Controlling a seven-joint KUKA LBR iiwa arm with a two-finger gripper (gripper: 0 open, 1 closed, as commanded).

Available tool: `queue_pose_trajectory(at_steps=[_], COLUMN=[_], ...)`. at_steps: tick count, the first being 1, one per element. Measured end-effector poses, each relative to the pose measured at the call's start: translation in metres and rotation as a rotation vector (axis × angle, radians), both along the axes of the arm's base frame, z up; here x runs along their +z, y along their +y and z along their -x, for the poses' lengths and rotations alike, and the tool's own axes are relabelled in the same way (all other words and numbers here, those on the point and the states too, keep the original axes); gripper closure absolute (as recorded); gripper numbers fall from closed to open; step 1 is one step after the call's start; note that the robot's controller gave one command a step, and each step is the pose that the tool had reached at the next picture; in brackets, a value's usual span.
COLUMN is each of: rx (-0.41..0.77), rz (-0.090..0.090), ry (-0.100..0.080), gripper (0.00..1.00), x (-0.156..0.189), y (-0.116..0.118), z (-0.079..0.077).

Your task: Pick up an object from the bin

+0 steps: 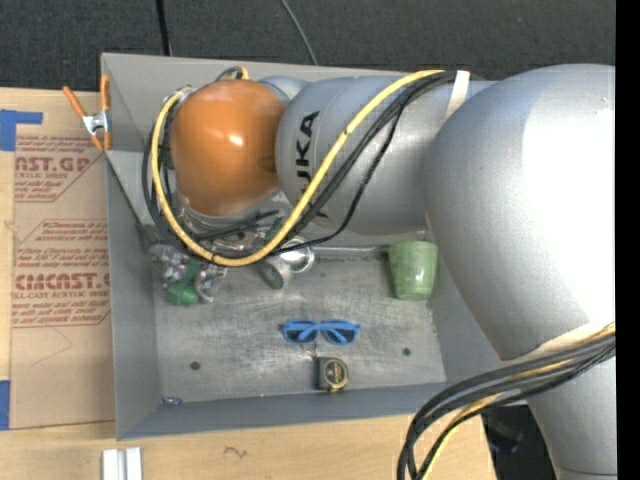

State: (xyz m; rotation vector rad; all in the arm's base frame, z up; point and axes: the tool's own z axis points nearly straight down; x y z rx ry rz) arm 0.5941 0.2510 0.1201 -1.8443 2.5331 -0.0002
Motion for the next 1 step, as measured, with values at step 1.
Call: queue_pose_trajectory(at_steps=[1], rx=[-0.002], rz=[0.0], ry=[0.004], gripper=[1.0], x=[0.0039], y=[0.0014], z=[0.0])
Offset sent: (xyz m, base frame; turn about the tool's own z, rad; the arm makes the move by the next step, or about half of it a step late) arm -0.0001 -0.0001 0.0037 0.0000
